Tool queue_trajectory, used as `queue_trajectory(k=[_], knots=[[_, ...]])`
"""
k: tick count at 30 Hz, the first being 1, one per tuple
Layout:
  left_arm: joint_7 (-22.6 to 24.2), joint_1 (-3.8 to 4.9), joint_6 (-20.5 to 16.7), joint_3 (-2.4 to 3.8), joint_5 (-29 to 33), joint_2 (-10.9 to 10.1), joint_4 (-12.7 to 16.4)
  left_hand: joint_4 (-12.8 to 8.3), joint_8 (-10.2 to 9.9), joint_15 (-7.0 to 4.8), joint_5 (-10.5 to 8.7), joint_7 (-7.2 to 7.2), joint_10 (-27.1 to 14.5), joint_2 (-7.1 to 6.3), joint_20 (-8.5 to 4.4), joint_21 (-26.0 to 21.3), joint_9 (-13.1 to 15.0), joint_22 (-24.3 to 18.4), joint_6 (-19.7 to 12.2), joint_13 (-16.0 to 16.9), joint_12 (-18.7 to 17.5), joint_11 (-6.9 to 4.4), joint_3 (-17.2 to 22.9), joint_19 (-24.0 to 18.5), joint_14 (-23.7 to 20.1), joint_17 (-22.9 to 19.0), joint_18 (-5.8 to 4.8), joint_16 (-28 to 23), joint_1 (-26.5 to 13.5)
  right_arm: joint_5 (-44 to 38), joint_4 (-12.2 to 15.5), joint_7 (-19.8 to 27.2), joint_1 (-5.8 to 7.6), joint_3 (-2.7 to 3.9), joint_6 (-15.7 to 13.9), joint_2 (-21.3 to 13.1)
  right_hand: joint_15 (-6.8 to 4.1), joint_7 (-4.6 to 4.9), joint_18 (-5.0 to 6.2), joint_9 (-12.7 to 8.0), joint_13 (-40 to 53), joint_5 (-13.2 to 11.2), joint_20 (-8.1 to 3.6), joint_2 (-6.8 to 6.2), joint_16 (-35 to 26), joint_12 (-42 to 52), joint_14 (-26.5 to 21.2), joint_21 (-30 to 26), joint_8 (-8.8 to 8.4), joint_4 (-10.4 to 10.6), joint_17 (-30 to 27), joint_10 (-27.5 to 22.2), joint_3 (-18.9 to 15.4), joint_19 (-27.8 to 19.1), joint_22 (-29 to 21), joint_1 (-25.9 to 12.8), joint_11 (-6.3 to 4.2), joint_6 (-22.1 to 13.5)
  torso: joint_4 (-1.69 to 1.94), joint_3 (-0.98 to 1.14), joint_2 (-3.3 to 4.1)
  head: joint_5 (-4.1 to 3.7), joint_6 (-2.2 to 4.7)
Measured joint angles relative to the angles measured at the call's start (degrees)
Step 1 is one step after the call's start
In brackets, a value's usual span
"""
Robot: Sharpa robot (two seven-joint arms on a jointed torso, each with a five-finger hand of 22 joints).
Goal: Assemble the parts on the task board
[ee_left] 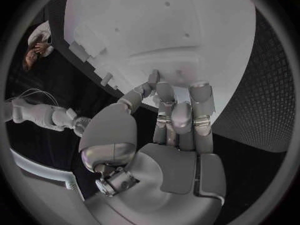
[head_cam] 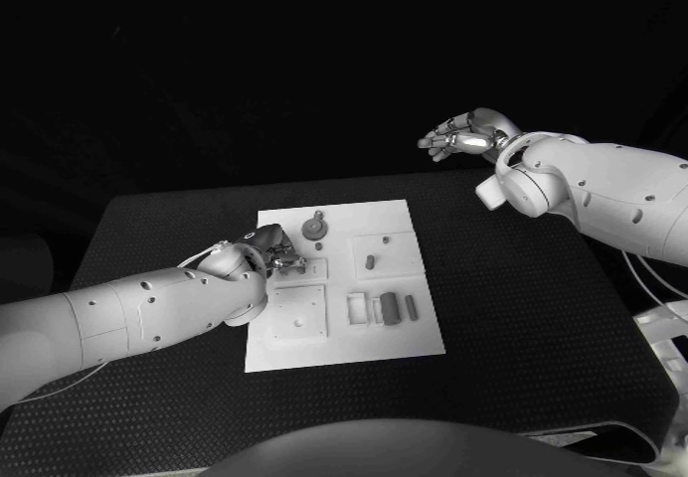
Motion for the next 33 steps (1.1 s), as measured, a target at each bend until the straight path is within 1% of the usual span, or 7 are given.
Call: queue_trajectory(k=[4, 5, 8, 11, 14, 25, 33], knots=[[-0.3, -0.02, -0.1, -0.02, -0.1, 0.0, -0.1, 0.0, 0.2, 0.00, 0.12, 0.00, 0.0, 0.03, 0.01, 0.4, 0.0, 0.0, 0.0, 0.0, 0.3, 0.00, 0.0, 0.0, 0.0, 0.0, 0.01, 0.4, 0.0, 0.0, 0.0, 0.0, 0.00, 0.00, 0.0, 0.0, 0.00, 0.00, 0.01, -0.1, 0.0, 0.0, 0.00, 0.00, 0.0, 0.0, 0.0, 0.0, 0.00, 0.0, 0.0, 0.0, 0.0, 0.0, 0.0, 0.0, 0.00, 0.0, -0.01, -0.01, -0.01, -0.01, -0.01], [-0.4, -0.04, -0.1, -0.03, -0.1, 0.0, -0.1, 0.0, 0.3, 0.00, 1.82, 0.00, 0.0, 0.05, 0.01, 0.4, 0.0, 0.0, 0.0, 0.1, 0.3, 0.00, 0.0, 0.0, 0.0, 0.1, 0.00, 0.4, -0.1, 0.0, 0.0, 0.0, 0.00, 0.00, 0.0, 0.0, 0.00, 0.00, 0.00, -0.1, 0.0, 0.0, 0.00, 0.00, 0.0, 0.0, 0.0, 0.0, 0.00, 0.1, 0.0, 0.0, 0.1, 0.0, 0.0, 0.0, 0.00, 0.0, -0.01, 0.00, -0.02, -0.01, -0.01], [-0.6, -0.07, -0.1, -0.04, -0.1, 0.1, -0.2, 0.0, 0.3, 0.00, 3.33, 0.00, 0.0, 0.14, 0.09, 0.4, 0.0, 0.0, 0.0, 0.1, 0.3, 0.00, 0.0, 0.1, 0.0, 0.1, 0.00, 0.4, -0.2, 0.0, 0.0, 0.0, 0.00, 0.00, 0.0, 0.0, 0.00, 0.00, 0.01, -0.1, 0.0, 0.0, 0.00, 0.00, 0.0, 0.0, 0.0, 0.0, 0.00, 0.2, 0.1, 0.0, 0.2, 0.0, 0.1, 0.0, 0.00, 0.0, 0.00, 0.01, -0.03, -0.01, 0.03], [-0.8, -0.08, 0.0, -0.04, 0.3, 0.1, -0.3, 0.0, 0.3, 0.00, 3.39, 0.00, 0.0, 0.14, 0.10, 0.6, 0.0, 0.0, 0.0, 0.2, 0.5, 0.00, 0.0, 0.1, 0.0, 0.0, 0.00, 0.5, -0.3, 0.0, 0.0, 0.0, 0.00, 0.00, 0.0, -0.1, 0.00, 0.00, 0.00, -0.1, 0.0, 0.0, 0.00, 0.00, 0.0, 0.0, 0.0, 0.0, 0.00, 0.2, 0.1, 0.0, 0.2, 0.0, 0.1, 0.0, 0.00, 0.0, 0.01, 0.02, -0.03, -0.01, 0.07], [-0.9, -0.08, 0.1, -0.04, 0.7, 0.1, -0.3, 0.0, 0.4, 0.00, 4.78, 0.00, 0.0, 0.20, 0.10, 0.7, 0.0, 0.0, 0.0, 0.2, 0.7, 0.00, 0.0, 0.1, 0.0, 0.0, 0.00, 0.7, -0.5, 0.0, 0.0, 0.0, 0.00, 0.00, 0.0, -0.1, 0.00, 0.00, 0.01, -0.1, 0.0, 0.0, 0.00, 0.00, 0.0, 0.0, 0.0, 0.0, 0.00, 0.2, 0.1, 0.0, 0.2, 0.0, 0.1, 0.0, 0.00, 0.0, 0.01, 0.02, -0.03, -0.01, 0.07], [-1.2, 0.00, 0.5, 0.01, 1.7, 0.2, -0.4, 0.0, 0.7, 0.00, 6.50, 0.00, 0.0, 0.23, 0.10, 0.9, 0.0, 0.0, 0.0, 0.3, 0.7, -0.01, 0.0, 0.1, 0.0, 0.0, 0.00, 0.7, -1.0, 0.0, 0.0, 0.0, 0.00, 0.00, 0.0, -0.1, 0.00, -0.01, 0.00, 0.0, 0.0, 0.0, 0.00, 0.00, 0.0, 0.0, 0.0, -0.2, 0.00, 0.2, 0.1, 0.0, 0.2, 0.0, 0.1, 0.0, 0.00, 0.0, 0.00, 0.02, -0.01, -0.13, -0.03], [-1.3, 0.01, 0.5, 0.00, 1.9, 0.4, -0.6, -0.1, 0.7, -0.10, 6.99, -0.01, 0.0, 0.30, 0.20, 0.9, 0.8, 0.0, 0.0, 0.4, 0.9, -0.01, -0.1, 0.2, 0.1, 0.0, 0.00, 0.9, -1.1, 0.0, 0.0, 0.0, 0.00, 0.00, 0.0, -0.1, 0.00, -0.01, 0.01, -0.1, -0.1, 0.0, 0.00, 0.00, 0.0, 0.0, 0.0, -0.2, 0.00, 0.2, 0.1, 0.0, 0.2, 0.0, 0.2, 0.0, 0.00, 0.0, 0.01, 0.02, -0.01, -0.13, -0.04]])
